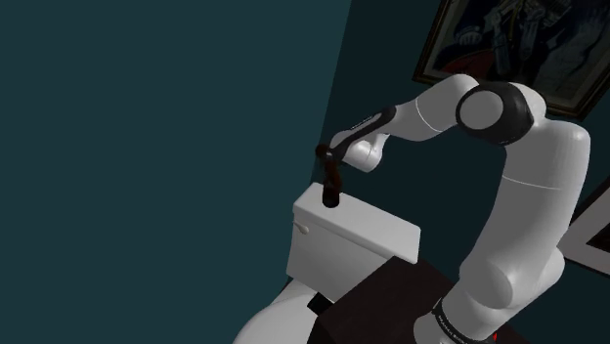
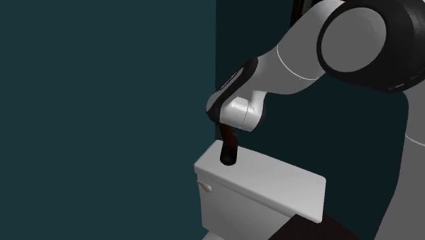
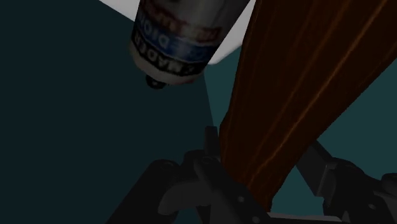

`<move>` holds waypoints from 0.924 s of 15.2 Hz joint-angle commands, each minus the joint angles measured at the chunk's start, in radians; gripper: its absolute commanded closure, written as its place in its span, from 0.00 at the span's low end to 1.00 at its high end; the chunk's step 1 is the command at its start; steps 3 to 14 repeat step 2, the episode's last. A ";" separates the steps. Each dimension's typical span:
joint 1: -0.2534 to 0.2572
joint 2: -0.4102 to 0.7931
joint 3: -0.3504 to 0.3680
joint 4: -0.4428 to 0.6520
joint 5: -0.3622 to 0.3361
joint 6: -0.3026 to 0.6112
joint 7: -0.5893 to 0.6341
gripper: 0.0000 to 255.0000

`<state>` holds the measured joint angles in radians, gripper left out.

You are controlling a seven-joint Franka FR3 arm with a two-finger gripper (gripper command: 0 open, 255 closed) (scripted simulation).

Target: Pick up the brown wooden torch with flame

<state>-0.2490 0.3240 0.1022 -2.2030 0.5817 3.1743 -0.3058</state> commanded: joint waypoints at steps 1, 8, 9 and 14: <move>0.026 -0.020 -0.038 0.006 -0.014 -0.008 0.020 1.00; 0.026 -0.020 -0.037 0.006 -0.014 -0.008 0.020 1.00; 0.026 -0.020 -0.037 0.006 -0.014 -0.008 0.020 1.00; 0.026 -0.020 -0.037 0.006 -0.014 -0.008 0.020 1.00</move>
